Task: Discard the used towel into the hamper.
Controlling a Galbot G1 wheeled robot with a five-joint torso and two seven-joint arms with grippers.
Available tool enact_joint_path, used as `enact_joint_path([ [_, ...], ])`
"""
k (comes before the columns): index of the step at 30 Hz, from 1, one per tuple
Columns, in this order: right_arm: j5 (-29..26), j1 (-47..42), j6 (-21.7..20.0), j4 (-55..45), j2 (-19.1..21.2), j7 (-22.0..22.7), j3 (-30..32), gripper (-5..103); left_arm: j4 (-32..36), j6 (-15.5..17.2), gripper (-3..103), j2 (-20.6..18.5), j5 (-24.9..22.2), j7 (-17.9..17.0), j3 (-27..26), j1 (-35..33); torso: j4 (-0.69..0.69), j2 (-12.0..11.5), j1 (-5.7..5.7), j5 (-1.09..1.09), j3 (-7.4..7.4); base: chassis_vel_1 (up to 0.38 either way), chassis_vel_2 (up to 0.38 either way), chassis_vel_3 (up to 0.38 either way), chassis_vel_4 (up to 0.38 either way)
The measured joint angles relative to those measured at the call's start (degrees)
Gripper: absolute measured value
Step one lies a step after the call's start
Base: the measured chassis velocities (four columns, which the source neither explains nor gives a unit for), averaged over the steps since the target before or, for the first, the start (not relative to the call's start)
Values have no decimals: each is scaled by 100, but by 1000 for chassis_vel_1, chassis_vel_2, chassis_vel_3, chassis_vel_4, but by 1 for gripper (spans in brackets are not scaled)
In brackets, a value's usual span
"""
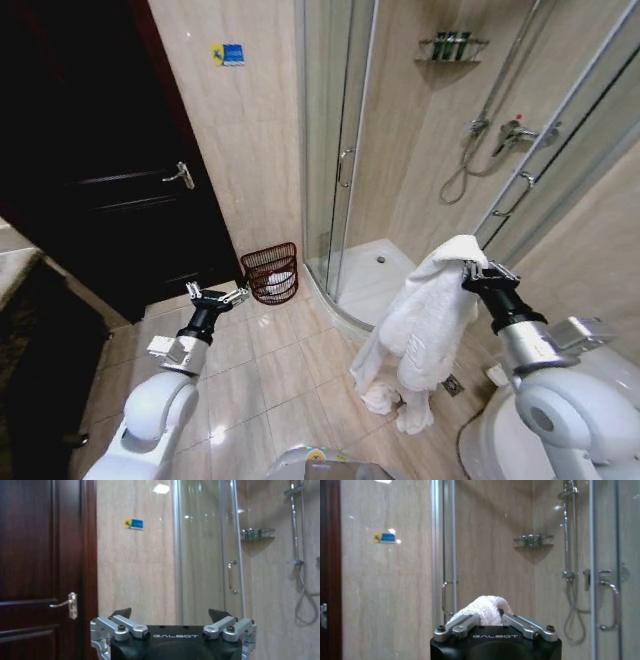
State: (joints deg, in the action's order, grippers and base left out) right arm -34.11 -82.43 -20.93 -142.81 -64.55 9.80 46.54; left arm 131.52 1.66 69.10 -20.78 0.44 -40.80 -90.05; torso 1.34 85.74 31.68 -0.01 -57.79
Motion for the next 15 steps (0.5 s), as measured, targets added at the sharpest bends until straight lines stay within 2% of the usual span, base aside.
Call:
enact_joint_path([
  [7, 190, 34, 19, -37, -250, -37, -185, 3, 181, -87, 100, -104, -164, 6, -244, -155, 0, 0, 0, 0, 0, 0, 0, 0, 0],
  [15, 142, -51, -31, -43, -112, -18, -133, 3, 230, 69, 100, -144, -185, -155, -41, -65, 1, 0, 0, 1, 0, 0, 0, 0, 0],
])
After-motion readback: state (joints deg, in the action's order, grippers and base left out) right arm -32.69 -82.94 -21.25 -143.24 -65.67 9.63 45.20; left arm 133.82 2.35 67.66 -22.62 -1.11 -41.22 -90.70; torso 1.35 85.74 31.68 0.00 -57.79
